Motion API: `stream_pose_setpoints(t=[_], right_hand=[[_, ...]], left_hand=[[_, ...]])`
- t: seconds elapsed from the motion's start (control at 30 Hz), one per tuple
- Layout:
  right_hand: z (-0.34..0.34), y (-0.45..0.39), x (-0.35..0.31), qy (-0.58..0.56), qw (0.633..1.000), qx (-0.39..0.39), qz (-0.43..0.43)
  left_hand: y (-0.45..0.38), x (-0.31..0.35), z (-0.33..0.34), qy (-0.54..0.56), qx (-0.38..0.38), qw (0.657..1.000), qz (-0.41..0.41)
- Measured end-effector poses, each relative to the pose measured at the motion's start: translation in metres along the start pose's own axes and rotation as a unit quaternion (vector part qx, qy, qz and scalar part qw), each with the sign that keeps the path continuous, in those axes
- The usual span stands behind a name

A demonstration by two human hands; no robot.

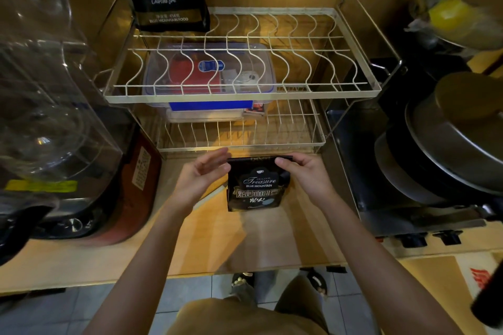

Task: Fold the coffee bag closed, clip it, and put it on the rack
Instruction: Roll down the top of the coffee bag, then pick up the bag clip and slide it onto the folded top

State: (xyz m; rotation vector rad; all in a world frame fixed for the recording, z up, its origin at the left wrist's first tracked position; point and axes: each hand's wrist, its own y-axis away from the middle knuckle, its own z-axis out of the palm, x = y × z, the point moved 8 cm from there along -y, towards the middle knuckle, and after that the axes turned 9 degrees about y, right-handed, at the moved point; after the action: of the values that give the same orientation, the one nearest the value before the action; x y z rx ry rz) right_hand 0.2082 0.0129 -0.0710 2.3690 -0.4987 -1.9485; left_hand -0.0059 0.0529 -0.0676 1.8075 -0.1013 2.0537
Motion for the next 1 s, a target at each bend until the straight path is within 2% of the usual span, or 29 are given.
stream_pose_setpoints(t=[0.03,0.1,0.2,0.3,0.47,0.67,0.7,0.77,0.83,0.87,1.0], right_hand=[[-0.001,-0.001,0.001,0.0,1.0,0.008,0.002],[-0.001,-0.002,0.001,0.003,1.0,0.013,0.004],[0.002,-0.002,0.001,0.001,1.0,0.005,0.007],[0.003,-0.001,0.001,-0.004,1.0,0.002,0.011],[0.003,0.0,0.002,-0.001,1.0,0.007,0.009],[0.003,0.002,0.001,0.0,1.0,0.004,0.001],[0.003,0.003,0.001,0.002,1.0,0.004,0.0],[0.002,0.002,0.001,0.0,1.0,0.007,0.001],[0.003,0.002,0.002,-0.007,1.0,0.008,0.002],[0.003,0.002,0.003,-0.01,1.0,0.011,0.003],[0.003,0.002,0.005,-0.013,1.0,0.016,0.011]], left_hand=[[0.002,-0.003,-0.011,-0.021,0.022,1.0,0.002],[0.008,-0.016,-0.034,-0.158,0.072,0.985,0.002],[0.021,-0.037,-0.06,-0.343,0.136,0.93,-0.001],[0.033,-0.063,-0.075,-0.416,0.136,0.899,-0.011],[0.047,-0.09,-0.084,-0.458,0.15,0.875,-0.048],[0.05,-0.098,-0.093,-0.399,0.209,0.891,-0.054],[0.051,-0.098,-0.097,-0.363,0.233,0.9,-0.056],[0.059,-0.093,-0.1,-0.214,0.284,0.933,-0.06],[0.066,-0.085,-0.087,-0.047,0.268,0.96,-0.06],[0.068,-0.075,-0.079,-0.006,0.249,0.967,-0.051],[0.063,-0.033,-0.055,-0.012,0.181,0.983,-0.013]])
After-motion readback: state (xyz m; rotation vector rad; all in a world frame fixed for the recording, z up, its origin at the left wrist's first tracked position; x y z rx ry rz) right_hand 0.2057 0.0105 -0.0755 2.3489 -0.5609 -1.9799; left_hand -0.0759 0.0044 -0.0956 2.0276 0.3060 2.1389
